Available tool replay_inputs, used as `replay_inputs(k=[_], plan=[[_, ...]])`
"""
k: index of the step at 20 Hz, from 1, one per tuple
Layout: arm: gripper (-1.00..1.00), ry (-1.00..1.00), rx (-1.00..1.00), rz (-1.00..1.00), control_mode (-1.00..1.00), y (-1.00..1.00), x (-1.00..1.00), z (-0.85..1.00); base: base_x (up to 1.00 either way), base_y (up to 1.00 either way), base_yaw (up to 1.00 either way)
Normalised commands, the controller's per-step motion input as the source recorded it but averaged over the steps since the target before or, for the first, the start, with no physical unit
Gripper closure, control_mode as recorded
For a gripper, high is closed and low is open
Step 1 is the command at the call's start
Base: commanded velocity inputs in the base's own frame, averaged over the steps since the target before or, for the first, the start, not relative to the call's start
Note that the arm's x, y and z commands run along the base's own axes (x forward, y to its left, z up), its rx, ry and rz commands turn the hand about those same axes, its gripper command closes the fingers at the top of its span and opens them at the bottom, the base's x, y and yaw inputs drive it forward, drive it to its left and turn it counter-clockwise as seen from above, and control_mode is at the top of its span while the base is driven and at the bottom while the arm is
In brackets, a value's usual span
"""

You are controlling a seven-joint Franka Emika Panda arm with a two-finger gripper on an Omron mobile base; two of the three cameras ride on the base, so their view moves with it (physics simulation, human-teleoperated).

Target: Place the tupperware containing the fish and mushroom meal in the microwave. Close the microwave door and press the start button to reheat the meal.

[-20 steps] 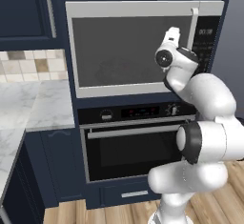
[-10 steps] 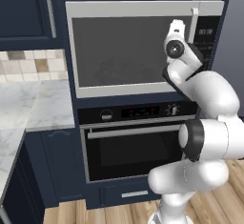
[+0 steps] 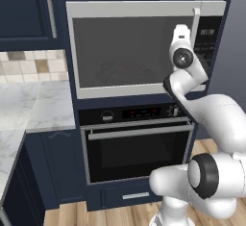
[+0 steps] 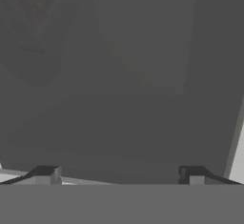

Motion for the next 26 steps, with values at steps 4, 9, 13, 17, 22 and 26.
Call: replay_inputs(k=[4,9,13,17,22,26], plan=[[-1.0,0.0,0.0,0.0,-1.0,-0.03,0.0,0.0,0.0,0.0,0.0],[-1.0,0.0,0.0,0.0,-1.0,0.0,-0.01,0.0,0.0,0.0,0.0],[-1.0,0.0,0.04,0.0,-1.0,0.0,-0.01,-0.1,0.0,0.0,0.0],[-1.0,-0.16,0.01,0.02,-1.0,-0.04,-0.48,-0.03,0.0,0.0,0.0],[-1.0,-0.27,0.07,0.02,-1.0,-0.19,-0.67,0.03,0.0,0.0,0.0],[-1.0,-0.06,0.06,0.01,-1.0,-0.16,-0.22,0.01,0.0,0.0,0.0]])
